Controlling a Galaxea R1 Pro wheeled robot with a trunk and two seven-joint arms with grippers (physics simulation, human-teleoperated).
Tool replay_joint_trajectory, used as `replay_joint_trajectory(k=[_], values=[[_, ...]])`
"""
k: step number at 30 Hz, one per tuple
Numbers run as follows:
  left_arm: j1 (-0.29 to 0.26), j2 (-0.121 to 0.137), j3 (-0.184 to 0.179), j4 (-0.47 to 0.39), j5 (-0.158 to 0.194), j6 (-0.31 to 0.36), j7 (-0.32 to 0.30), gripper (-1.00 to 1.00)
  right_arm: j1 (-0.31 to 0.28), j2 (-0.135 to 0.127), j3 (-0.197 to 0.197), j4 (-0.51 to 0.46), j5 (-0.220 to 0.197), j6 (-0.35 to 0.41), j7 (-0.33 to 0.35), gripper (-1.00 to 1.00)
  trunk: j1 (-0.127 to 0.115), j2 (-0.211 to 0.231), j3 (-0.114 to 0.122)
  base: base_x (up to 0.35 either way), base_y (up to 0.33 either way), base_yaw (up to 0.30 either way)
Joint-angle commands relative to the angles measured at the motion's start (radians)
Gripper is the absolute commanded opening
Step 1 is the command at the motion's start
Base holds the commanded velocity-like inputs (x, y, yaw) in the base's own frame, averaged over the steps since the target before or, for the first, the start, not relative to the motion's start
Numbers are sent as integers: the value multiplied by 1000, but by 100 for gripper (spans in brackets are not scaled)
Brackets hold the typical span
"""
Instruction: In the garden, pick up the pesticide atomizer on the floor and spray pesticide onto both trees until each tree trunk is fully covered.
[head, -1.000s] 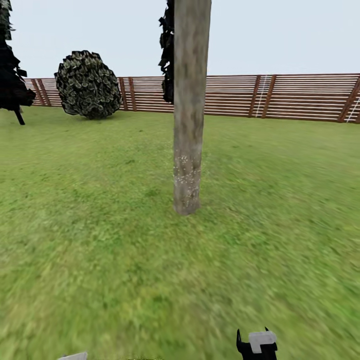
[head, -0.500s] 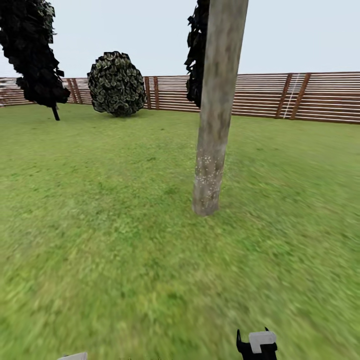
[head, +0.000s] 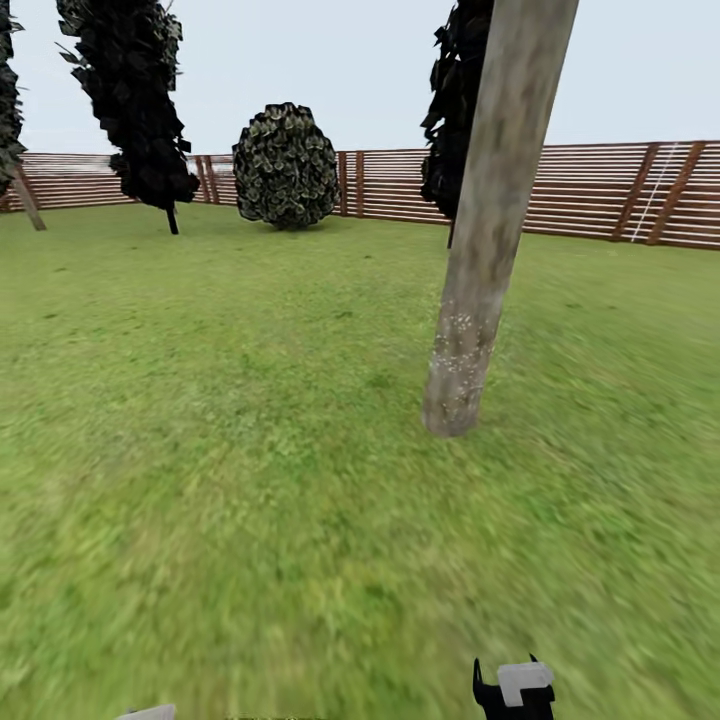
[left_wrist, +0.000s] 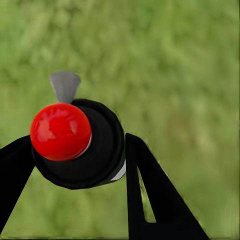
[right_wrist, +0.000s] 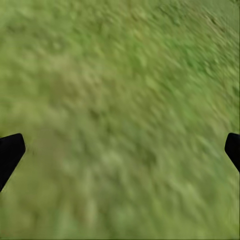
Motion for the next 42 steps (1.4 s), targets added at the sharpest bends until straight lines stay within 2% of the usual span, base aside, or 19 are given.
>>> replay_joint_trajectory(k=[1, 25, 42], values=[[0, 0, 0, 0, 0, 0, 0, -100, 0, 0, 0, 0, 0, 0, 0, 100, 0, 0, 0, 0, 0, 283], [0, 0, 0, 0, 0, -2, 0, -100, 0, 0, 0, 0, 0, 0, 0, 100, 0, 0, 0, 0, 0, 282], [0, 0, 3, 0, 1, -2, 0, -100, 0, 0, 0, 0, 0, 0, 0, 100, 0, 0, -16, 0, 0, 253]])
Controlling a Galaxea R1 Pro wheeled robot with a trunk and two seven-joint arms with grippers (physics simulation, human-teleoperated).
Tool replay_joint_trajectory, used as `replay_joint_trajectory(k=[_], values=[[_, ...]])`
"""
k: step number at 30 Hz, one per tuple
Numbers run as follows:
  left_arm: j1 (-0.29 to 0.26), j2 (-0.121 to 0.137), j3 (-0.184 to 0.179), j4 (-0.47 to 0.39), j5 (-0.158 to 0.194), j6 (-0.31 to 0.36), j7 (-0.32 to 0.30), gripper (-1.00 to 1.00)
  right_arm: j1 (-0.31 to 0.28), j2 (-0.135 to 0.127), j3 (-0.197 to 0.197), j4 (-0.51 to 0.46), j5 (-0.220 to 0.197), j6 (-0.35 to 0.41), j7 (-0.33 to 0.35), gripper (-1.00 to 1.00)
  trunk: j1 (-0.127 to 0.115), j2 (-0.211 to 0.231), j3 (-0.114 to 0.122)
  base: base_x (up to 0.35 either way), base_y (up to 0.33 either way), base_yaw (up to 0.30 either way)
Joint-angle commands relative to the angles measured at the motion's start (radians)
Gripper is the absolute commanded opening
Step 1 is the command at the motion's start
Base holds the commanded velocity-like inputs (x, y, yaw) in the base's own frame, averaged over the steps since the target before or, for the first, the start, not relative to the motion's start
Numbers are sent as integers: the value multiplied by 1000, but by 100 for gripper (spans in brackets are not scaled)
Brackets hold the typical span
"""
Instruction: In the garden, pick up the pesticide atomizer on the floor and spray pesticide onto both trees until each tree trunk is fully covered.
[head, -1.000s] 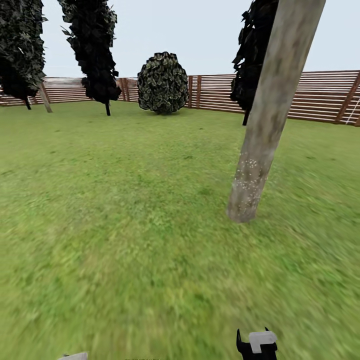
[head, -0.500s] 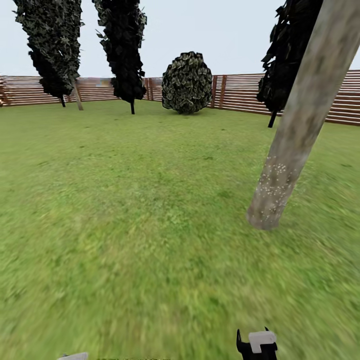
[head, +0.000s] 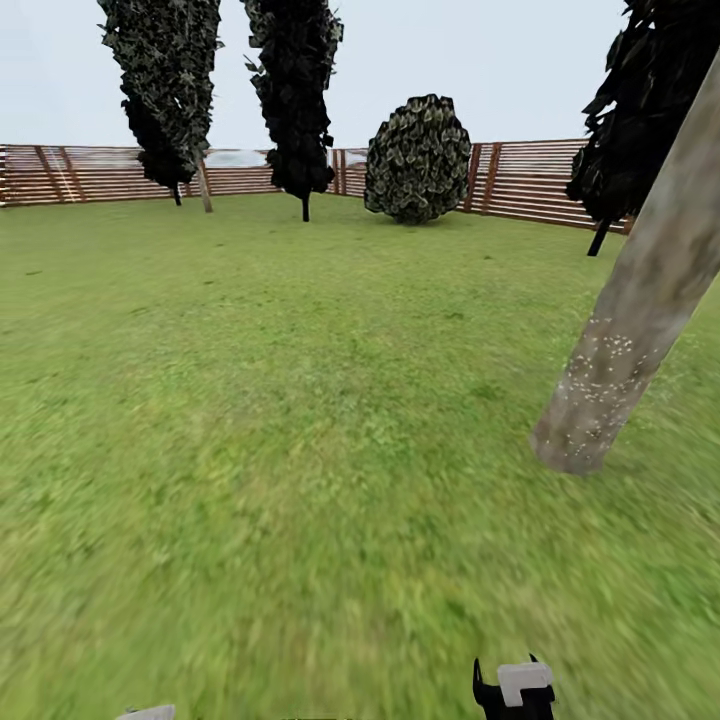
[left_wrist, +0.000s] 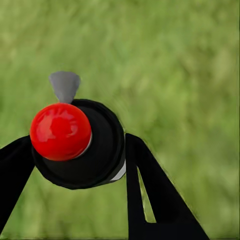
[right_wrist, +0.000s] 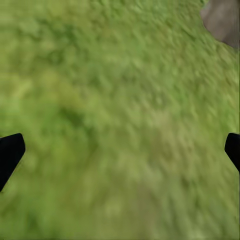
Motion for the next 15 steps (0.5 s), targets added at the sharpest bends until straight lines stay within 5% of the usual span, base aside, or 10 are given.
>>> replay_joint_trajectory(k=[1, 15], values=[[0, 0, 0, 0, 0, 0, 0, -100, 0, 0, 0, 0, 0, 0, 0, 100, 0, 0, -1, 0, 0, 245], [0, -1, 0, 0, 0, -1, 0, -100, 0, 0, 2, 2, 0, 0, 0, 100, 0, 0, -15, 0, 0, 245]])
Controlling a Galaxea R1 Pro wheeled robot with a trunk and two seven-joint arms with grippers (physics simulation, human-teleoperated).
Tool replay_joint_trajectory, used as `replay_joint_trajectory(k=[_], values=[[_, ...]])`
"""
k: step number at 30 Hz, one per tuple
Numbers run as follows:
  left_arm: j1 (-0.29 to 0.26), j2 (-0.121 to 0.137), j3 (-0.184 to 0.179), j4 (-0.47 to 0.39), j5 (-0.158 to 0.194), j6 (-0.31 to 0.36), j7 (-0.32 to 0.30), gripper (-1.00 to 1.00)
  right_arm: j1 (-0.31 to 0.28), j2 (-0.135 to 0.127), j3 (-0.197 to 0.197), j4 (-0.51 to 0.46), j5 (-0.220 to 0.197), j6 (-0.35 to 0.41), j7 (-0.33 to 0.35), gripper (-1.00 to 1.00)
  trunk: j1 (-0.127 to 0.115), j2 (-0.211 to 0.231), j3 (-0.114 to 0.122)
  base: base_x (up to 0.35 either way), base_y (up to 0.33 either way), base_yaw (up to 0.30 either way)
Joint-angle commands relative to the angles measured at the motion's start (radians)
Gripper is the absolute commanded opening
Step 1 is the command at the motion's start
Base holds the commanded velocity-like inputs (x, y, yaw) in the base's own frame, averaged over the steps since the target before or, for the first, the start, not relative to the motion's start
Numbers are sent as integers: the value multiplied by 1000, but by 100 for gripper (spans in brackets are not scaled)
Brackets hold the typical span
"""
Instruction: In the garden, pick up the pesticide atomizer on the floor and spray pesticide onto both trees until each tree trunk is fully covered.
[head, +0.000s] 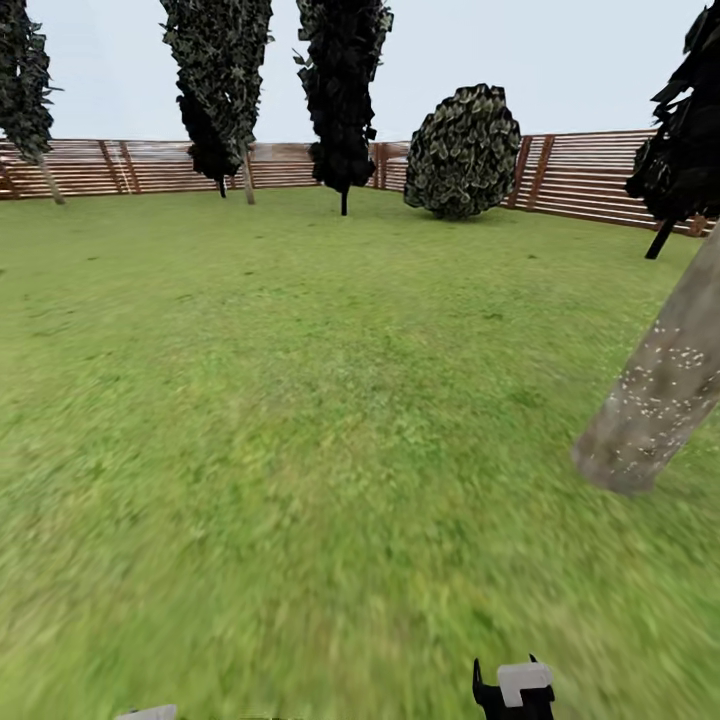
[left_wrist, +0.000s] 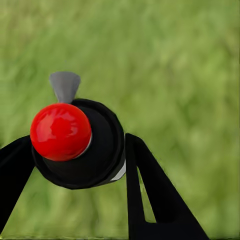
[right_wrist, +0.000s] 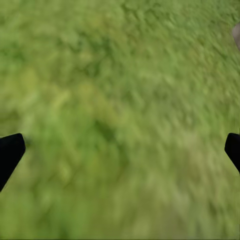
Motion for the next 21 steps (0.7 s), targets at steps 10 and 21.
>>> replay_joint_trajectory(k=[10, 21], values=[[0, -22, -2, 1, -2, -1, -2, -100, 0, 3, 1, 1, 1, 0, 1, 100, 0, 0, -10, 0, 0, 245], [0, -31, -4, 7, -4, 3, -12, -100, 0, 27, 0, 1, 3, 0, 0, 100, 0, 0, -21, 0, 0, 245]])
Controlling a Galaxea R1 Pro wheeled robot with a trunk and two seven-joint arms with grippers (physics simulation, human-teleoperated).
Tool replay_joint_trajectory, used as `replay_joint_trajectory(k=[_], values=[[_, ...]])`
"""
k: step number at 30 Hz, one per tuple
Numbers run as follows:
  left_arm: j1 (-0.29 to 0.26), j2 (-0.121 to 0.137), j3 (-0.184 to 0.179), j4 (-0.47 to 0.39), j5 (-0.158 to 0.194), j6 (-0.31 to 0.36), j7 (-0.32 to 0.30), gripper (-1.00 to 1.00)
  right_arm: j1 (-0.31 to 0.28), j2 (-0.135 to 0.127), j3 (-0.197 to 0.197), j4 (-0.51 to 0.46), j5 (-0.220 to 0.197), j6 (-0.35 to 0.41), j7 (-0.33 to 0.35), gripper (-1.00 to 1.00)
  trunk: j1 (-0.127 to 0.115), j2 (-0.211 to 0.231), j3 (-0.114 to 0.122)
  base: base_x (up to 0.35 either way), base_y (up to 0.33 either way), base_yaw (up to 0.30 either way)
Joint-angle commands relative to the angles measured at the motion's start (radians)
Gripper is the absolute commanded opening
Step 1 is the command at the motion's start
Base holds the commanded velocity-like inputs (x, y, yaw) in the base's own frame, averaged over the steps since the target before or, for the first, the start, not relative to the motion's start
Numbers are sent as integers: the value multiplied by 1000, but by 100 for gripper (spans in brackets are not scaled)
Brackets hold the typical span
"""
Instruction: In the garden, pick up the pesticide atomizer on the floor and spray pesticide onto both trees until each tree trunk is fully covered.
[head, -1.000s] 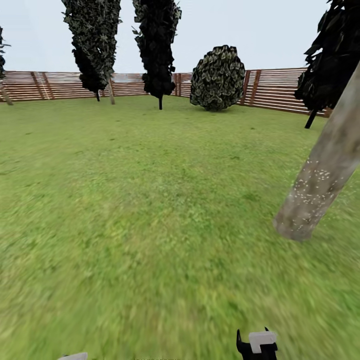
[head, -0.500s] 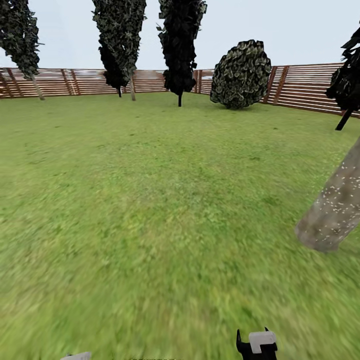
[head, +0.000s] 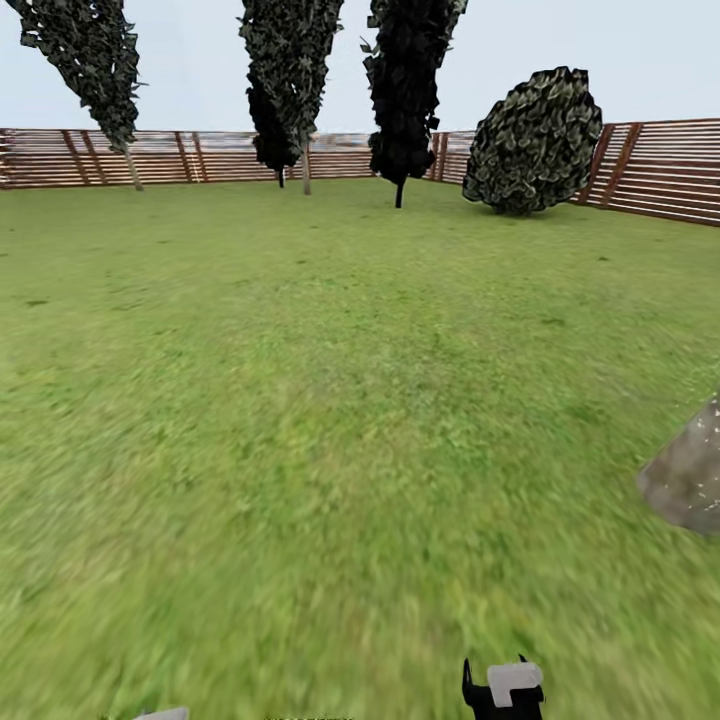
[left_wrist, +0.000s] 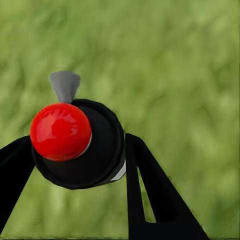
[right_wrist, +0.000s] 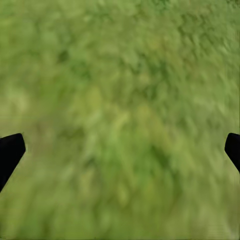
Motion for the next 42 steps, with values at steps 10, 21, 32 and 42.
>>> replay_joint_trajectory(k=[10, 21, 32, 42], values=[[3, -2, 2, 6, 3, 1, 11, -100, 0, 0, 0, -1, -1, 0, 0, 100, 0, 0, -10, 0, 0, 245], [3, -3, 2, 6, 4, 2, 12, -100, 0, 0, 0, -1, 0, 0, 0, 100, 0, 0, -20, 0, 0, 245], [3, -18, 1, 7, 2, 5, 10, -100, 0, 0, 0, -1, 0, 0, 0, 100, 0, 0, -31, 0, 0, 245], [3, -15, 2, 7, 102, 2, 10, -100, 0, 0, 0, -1, 0, 0, 0, 100, 0, 0, -40, 0, 0, 245]])
